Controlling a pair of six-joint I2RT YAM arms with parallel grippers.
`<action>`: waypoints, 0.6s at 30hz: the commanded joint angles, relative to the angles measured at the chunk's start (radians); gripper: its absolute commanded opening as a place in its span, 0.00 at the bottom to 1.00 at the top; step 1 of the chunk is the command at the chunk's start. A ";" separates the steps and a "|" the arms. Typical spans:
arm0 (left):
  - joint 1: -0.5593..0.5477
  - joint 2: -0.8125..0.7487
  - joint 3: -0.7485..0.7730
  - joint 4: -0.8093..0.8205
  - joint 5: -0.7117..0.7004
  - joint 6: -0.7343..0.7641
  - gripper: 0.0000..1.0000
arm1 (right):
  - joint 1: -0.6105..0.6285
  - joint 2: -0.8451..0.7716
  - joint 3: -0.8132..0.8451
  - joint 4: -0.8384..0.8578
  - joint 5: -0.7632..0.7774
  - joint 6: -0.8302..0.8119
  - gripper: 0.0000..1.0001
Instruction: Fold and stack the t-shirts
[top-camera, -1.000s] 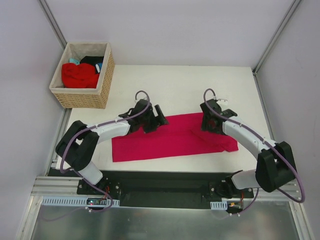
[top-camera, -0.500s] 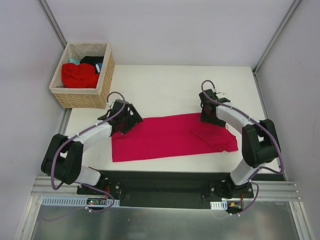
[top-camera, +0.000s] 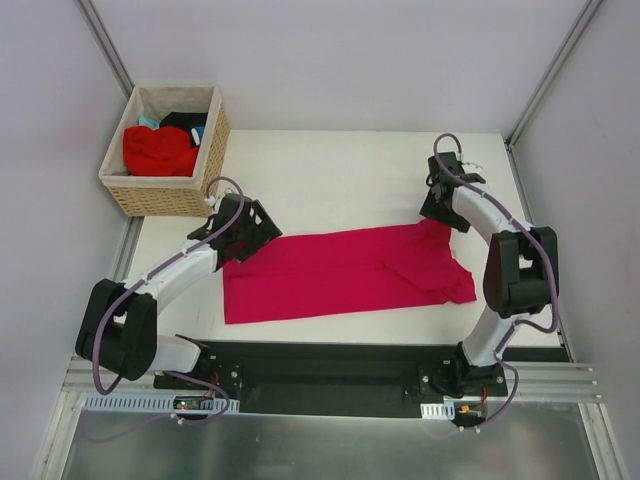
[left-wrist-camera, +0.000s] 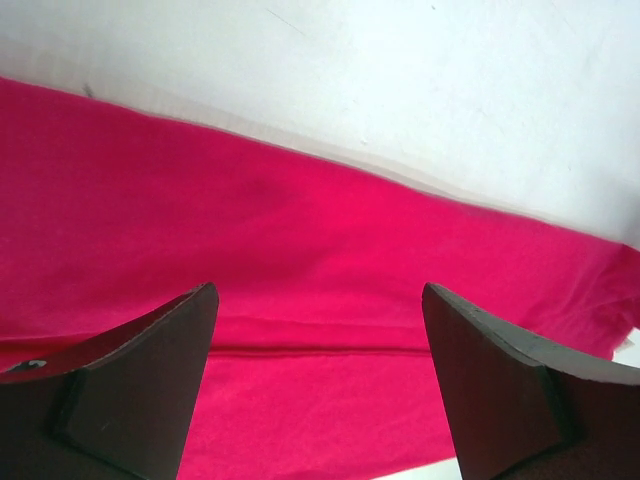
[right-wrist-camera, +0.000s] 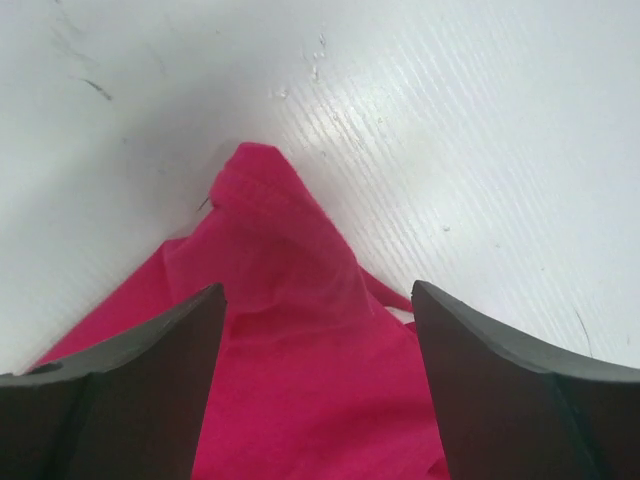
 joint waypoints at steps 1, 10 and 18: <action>0.033 -0.028 0.000 -0.037 -0.049 0.006 0.84 | -0.072 0.044 0.010 0.041 -0.134 -0.051 0.79; 0.067 0.023 -0.003 -0.034 -0.031 -0.006 0.84 | -0.092 -0.107 -0.151 0.095 -0.219 0.004 0.78; 0.075 0.039 -0.003 -0.025 -0.030 -0.010 0.84 | -0.070 -0.255 -0.234 0.046 -0.208 0.034 0.77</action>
